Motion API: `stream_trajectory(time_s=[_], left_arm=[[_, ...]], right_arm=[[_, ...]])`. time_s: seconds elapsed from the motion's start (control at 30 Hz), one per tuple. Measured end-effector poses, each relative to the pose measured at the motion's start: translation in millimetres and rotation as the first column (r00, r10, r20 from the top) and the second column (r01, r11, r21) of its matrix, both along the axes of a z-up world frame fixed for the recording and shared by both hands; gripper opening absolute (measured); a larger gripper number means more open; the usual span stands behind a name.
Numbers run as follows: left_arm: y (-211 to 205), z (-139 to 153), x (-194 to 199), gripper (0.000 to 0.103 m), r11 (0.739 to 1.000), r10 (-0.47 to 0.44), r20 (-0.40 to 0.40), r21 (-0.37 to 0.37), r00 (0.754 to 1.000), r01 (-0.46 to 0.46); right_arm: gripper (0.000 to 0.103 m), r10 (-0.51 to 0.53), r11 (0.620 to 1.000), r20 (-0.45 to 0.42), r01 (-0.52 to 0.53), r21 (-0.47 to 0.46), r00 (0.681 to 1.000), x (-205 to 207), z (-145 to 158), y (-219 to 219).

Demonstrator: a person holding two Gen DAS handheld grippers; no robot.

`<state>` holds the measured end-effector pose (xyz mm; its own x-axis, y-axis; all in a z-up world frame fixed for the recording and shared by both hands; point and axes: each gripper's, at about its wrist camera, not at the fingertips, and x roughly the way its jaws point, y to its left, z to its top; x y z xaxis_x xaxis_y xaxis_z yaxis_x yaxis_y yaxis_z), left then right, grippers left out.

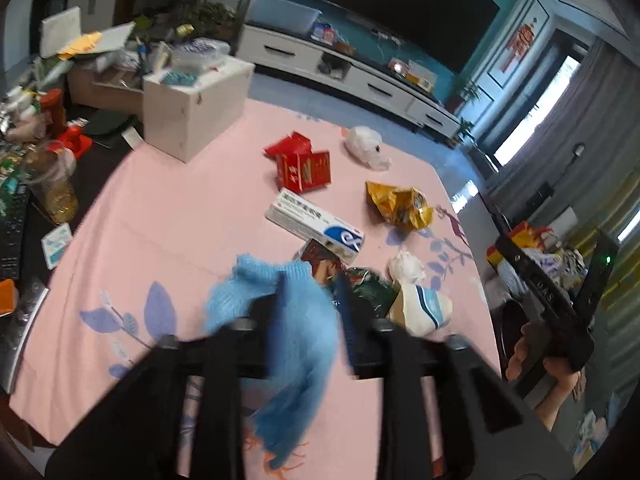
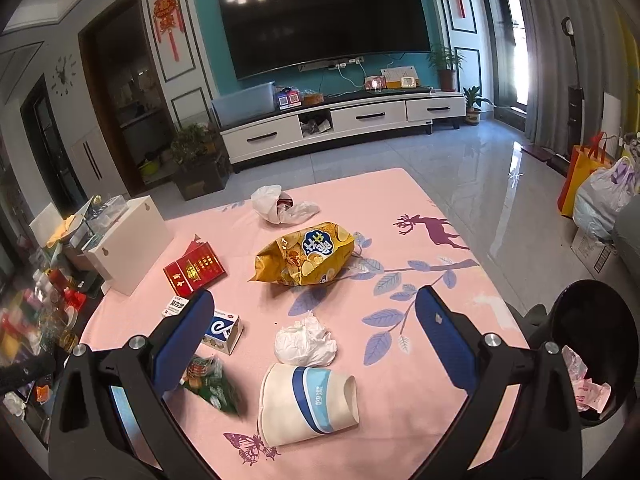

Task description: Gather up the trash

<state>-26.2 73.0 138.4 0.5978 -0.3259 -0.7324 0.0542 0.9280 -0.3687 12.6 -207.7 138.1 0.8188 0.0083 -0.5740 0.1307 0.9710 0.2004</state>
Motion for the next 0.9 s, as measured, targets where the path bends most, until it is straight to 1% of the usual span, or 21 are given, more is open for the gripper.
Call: stream_trajectory(time_s=[0.03, 0.07, 0.1, 0.17, 0.2, 0.23, 0.27, 0.3, 0.33, 0.37, 0.4, 0.47, 0.57, 0.63, 0.7, 0.73, 0.77, 0.8, 0.83, 0.87, 0.9], left_arm=[[-0.2, -5.9, 4.2, 0.031, 1.0, 0.003, -0.021, -0.001, 1.0, -0.003], [-0.3, -13.2, 9.5, 0.021, 1.0, 0.009, -0.041, 0.01, 0.999, -0.009], [-1.4, -20.6, 14.7, 0.017, 1.0, 0.012, -0.063, 0.029, 0.998, -0.01], [-1.9, -38.8, 25.1, 0.016, 0.997, 0.035, -0.134, 0.066, 0.99, -0.026], [-1.3, -43.6, 27.3, 0.017, 0.997, 0.038, -0.151, 0.067, 0.988, -0.028], [-1.3, -48.8, 28.5, 0.025, 0.996, 0.044, -0.173, 0.079, 0.984, -0.03], [-3.4, -54.2, 29.4, 0.042, 0.995, 0.046, -0.196, 0.099, 0.98, -0.027], [-5.9, -57.4, 28.9, 0.054, 0.993, 0.046, -0.2, 0.115, 0.979, -0.023], [-11.5, -62.3, 27.9, 0.072, 0.987, 0.041, -0.2, 0.159, 0.979, -0.009], [-17.0, -66.4, 27.0, 0.079, 0.979, 0.036, -0.206, 0.202, 0.978, 0.006], [-22.1, -70.9, 26.0, 0.079, 0.969, 0.031, -0.215, 0.244, 0.976, 0.023], [-29.1, -82.6, 23.5, 0.083, 0.953, 0.016, -0.245, 0.298, 0.969, 0.06], [-28.4, -101.4, 21.6, 0.084, 0.947, 0.012, -0.307, 0.308, 0.952, 0.088], [-24.8, -109.6, 20.4, 0.084, 0.944, 0.017, -0.325, 0.318, 0.946, 0.092], [-18.8, -116.8, 19.6, 0.081, 0.944, 0.012, -0.342, 0.314, 0.94, 0.102], [-15.9, -119.3, 19.5, 0.072, 0.948, 0.01, -0.348, 0.303, 0.937, 0.103], [-12.1, -122.8, 19.7, 0.057, 0.952, 0.01, -0.361, 0.29, 0.933, 0.102], [-9.2, -124.9, 19.7, 0.051, 0.953, 0.014, -0.364, 0.287, 0.931, 0.097], [-6.1, -123.7, 18.6, 0.036, 0.954, 0.019, -0.35, 0.287, 0.937, 0.088], [-1.7, -120.4, 17.1, 0.022, 0.962, 0.012, -0.335, 0.26, 0.942, 0.081], [3.7, -116.2, 15.8, 0.022, 0.973, 0.012, -0.326, 0.22, 0.945, 0.063]], right_arm=[[0.099, 0.001, 1.0, -0.001, -0.001, -0.004, 1.0, 0.6, -0.6, 0.8], [0.099, 0.002, 1.0, -0.004, -0.002, -0.008, 1.0, 1.4, -2.1, 1.6], [0.099, 0.003, 1.0, -0.008, -0.003, -0.012, 1.0, 2.4, -3.2, 2.5], [0.099, 0.009, 1.0, -0.021, -0.009, -0.021, 1.0, 4.5, -5.9, 3.9], [0.099, 0.012, 1.0, -0.031, -0.013, -0.027, 0.999, 6.0, -7.5, 4.6], [0.099, 0.018, 0.999, -0.04, -0.019, -0.031, 0.999, 7.0, -8.8, 4.8], [0.099, 0.026, 0.999, -0.052, -0.028, -0.035, 0.998, 8.7, -10.4, 5.0], [0.099, 0.036, 0.999, -0.071, -0.039, -0.036, 0.997, 11.6, -13.2, 5.0], [0.099, 0.041, 0.998, -0.086, -0.044, -0.036, 0.995, 14.0, -16.3, 4.6], [0.099, 0.042, 0.998, -0.101, -0.046, -0.034, 0.994, 16.0, -19.5, 3.7], [0.099, 0.043, 0.998, -0.115, -0.046, -0.032, 0.992, 17.9, -22.5, 2.8], [0.099, 0.055, 0.998, -0.155, -0.057, -0.011, 0.986, 24.5, -30.0, -0.7], [0.099, 0.09, 0.996, -0.199, -0.085, 0.033, 0.976, 36.2, -38.9, -5.1], [0.099, 0.101, 0.995, -0.218, -0.093, 0.045, 0.971, 44.9, -44.7, -6.2], [0.092, 0.115, 0.993, -0.24, -0.107, 0.047, 0.964, 53.2, -52.2, -2.8], [0.09, 0.132, 0.991, -0.258, -0.122, 0.056, 0.957, 59.0, -58.2, 1.0], [0.086, 0.153, 0.988, -0.278, -0.139, 0.071, 0.948, 64.6, -65.3, 5.5], [0.084, 0.168, 0.985, -0.293, -0.151, 0.081, 0.941, 68.2, -70.7, 8.7], [0.079, 0.18, 0.983, -0.316, -0.162, 0.085, 0.931, 72.9, -78.6, 13.9], [0.072, 0.18, 0.984, -0.339, -0.164, 0.076, 0.923, 76.8, -86.4, 18.5], [0.068, 0.175, 0.985, -0.356, -0.162, 0.064, 0.918, 78.9, -91.9, 21.5]])
